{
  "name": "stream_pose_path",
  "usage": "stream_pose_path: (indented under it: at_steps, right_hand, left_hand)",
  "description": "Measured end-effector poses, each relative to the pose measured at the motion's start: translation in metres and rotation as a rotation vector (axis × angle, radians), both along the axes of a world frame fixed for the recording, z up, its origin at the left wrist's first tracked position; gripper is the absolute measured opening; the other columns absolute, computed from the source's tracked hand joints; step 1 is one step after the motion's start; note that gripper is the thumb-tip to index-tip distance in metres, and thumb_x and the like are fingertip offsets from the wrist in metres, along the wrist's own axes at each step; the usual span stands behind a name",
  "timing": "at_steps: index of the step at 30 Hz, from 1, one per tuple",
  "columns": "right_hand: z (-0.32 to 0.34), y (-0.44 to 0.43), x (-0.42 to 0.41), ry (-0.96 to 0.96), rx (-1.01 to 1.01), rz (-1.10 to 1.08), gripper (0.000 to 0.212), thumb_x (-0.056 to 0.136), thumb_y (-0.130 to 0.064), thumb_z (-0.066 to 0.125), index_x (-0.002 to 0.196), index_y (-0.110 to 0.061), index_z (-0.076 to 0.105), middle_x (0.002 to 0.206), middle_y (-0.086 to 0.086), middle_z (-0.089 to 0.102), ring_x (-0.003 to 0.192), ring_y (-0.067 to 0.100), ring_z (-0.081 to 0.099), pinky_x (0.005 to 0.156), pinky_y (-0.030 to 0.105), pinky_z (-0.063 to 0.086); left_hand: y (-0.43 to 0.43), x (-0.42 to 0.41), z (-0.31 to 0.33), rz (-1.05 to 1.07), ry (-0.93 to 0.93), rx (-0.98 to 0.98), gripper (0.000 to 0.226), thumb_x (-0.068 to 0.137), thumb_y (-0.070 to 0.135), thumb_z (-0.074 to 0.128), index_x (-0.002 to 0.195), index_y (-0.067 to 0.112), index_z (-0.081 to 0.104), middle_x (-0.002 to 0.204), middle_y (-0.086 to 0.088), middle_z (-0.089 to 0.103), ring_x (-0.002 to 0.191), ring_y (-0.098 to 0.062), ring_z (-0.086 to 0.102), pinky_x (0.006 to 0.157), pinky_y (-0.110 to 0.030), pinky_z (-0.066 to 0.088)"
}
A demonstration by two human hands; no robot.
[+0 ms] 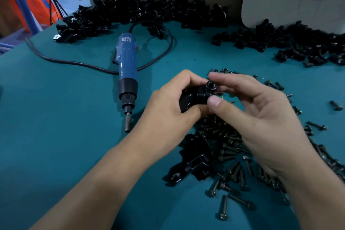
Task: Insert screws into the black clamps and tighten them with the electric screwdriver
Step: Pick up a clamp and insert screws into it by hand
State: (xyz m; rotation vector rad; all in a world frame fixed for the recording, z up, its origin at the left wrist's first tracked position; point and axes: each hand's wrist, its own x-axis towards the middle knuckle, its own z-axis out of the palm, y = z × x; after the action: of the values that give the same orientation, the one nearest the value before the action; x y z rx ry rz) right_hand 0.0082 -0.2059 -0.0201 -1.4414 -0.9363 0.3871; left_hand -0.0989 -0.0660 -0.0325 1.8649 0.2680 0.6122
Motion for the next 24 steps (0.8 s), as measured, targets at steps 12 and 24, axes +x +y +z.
stream_pose_path:
  at_steps: [12, 24]
  right_hand:
    - [0.004, -0.003, -0.003, -0.142, -0.043, 0.004, 0.031, 0.077, -0.026, 0.079, 0.107, -0.031, 0.074, 0.111, -0.006, 0.065, 0.116, 0.016, 0.063, 0.092, 0.028, 0.058]
    - [0.006, -0.001, -0.008, -0.247, -0.078, -0.016, 0.028, 0.085, -0.018, 0.081, 0.109, -0.029, 0.073, 0.111, -0.008, 0.065, 0.115, 0.017, 0.064, 0.098, 0.031, 0.055]
  left_hand:
    - [-0.003, -0.003, 0.002, 0.003, -0.036, 0.148, 0.036, 0.089, 0.035, 0.076, 0.107, 0.028, 0.045, 0.122, 0.023, 0.068, 0.111, -0.002, 0.068, 0.087, -0.02, 0.055]
    - [-0.003, -0.004, 0.005, -0.06, -0.042, 0.041, 0.053, 0.075, 0.004, 0.072, 0.125, 0.023, 0.065, 0.111, 0.01, 0.075, 0.109, -0.012, 0.071, 0.095, -0.032, 0.057]
